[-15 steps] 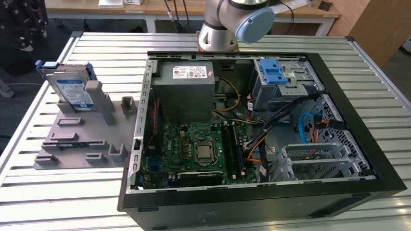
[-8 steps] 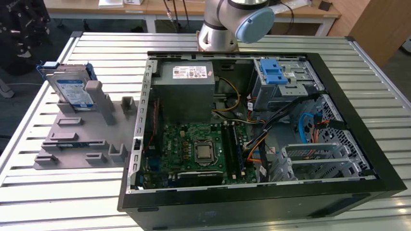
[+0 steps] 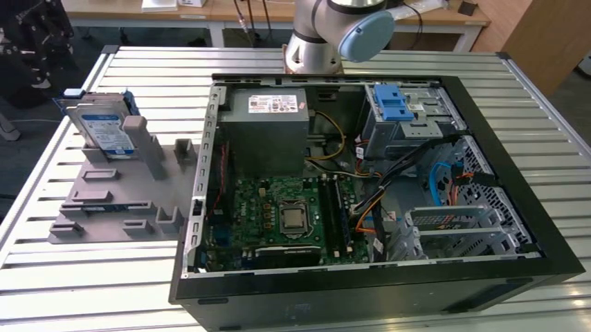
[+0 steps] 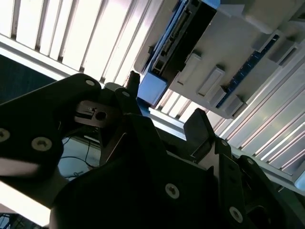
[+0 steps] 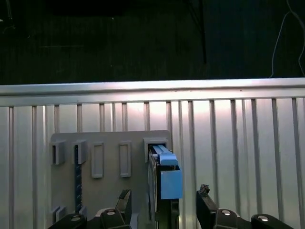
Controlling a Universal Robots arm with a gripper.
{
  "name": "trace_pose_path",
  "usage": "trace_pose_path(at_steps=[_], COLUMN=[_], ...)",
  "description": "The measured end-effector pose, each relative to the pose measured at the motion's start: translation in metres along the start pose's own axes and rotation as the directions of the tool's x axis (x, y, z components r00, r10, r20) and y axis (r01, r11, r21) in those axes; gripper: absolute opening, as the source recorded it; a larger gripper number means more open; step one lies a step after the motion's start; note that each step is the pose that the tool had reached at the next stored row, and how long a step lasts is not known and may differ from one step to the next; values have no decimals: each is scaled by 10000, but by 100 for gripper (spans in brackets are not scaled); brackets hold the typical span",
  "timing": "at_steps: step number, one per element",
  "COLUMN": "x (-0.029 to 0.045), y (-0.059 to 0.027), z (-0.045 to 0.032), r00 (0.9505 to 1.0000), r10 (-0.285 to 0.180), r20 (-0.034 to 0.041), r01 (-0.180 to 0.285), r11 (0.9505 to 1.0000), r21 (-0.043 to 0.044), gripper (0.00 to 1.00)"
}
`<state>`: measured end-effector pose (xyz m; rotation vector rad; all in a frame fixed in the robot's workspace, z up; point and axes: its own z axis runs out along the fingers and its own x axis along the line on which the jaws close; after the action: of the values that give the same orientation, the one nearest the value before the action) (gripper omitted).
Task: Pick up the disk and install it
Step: 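Pick up the disk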
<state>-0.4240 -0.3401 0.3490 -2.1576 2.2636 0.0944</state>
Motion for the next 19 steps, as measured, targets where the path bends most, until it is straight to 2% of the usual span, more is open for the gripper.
trace_pose_path(at_steps=[8,19], x=[6,-20], y=[1,31], z=[132,178], r00=[10000,10000], r10=[-2,-3], r20=[0,1], r01=[2,3], r11=[10000,10000], r21=[2,2], gripper=[65,65])
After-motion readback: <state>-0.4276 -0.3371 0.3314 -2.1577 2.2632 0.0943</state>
